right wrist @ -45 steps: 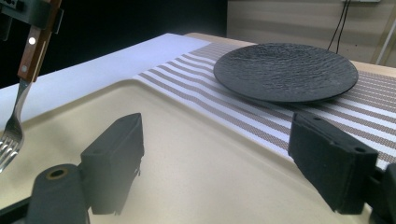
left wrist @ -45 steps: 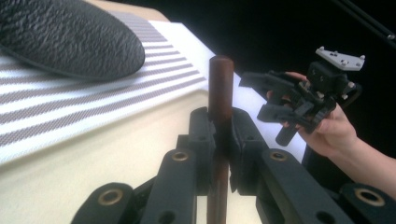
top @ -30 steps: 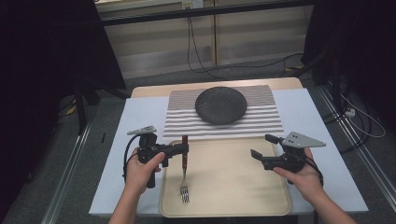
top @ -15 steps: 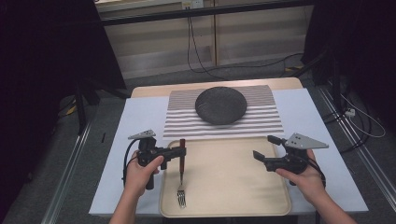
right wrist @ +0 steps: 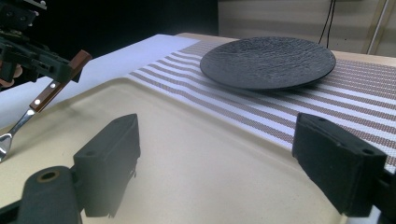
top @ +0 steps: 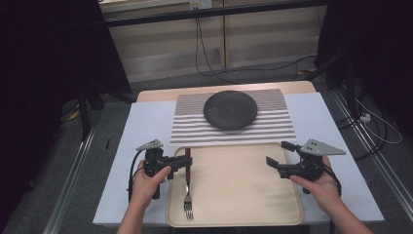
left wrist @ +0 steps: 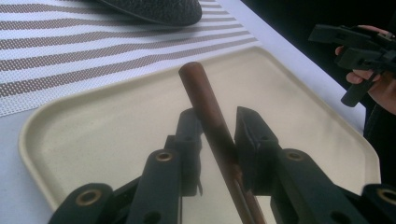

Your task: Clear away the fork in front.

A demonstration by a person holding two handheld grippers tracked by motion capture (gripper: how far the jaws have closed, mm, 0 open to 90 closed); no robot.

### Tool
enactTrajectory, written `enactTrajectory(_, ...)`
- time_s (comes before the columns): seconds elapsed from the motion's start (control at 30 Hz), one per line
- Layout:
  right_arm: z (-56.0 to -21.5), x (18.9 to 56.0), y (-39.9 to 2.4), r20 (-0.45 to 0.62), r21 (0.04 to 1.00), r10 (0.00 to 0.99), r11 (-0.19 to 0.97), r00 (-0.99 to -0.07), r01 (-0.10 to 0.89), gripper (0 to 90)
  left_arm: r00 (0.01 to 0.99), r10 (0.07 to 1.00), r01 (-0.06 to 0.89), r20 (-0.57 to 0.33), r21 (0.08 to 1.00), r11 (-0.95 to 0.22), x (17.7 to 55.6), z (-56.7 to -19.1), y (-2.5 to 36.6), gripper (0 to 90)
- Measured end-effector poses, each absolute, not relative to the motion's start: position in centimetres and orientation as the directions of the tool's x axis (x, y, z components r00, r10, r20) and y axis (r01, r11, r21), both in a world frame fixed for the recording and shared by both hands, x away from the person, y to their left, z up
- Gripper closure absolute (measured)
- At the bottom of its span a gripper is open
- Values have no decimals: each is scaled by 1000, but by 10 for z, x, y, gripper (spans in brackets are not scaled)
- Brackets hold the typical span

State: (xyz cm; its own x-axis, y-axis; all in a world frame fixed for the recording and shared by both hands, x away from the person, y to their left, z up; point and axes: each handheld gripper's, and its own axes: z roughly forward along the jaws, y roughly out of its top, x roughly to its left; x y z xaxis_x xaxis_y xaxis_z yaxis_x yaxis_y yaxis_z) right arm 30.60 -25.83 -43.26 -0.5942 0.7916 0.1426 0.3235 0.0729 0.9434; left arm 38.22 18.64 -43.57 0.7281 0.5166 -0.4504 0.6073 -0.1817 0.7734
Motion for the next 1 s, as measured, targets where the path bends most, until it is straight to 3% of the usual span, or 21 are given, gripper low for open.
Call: enactTrajectory(1.0, -434, 299, -269, 132, 938, 804, 87, -579, 335, 142, 688, 590, 628, -422, 754, -194, 388, -456, 194, 637)
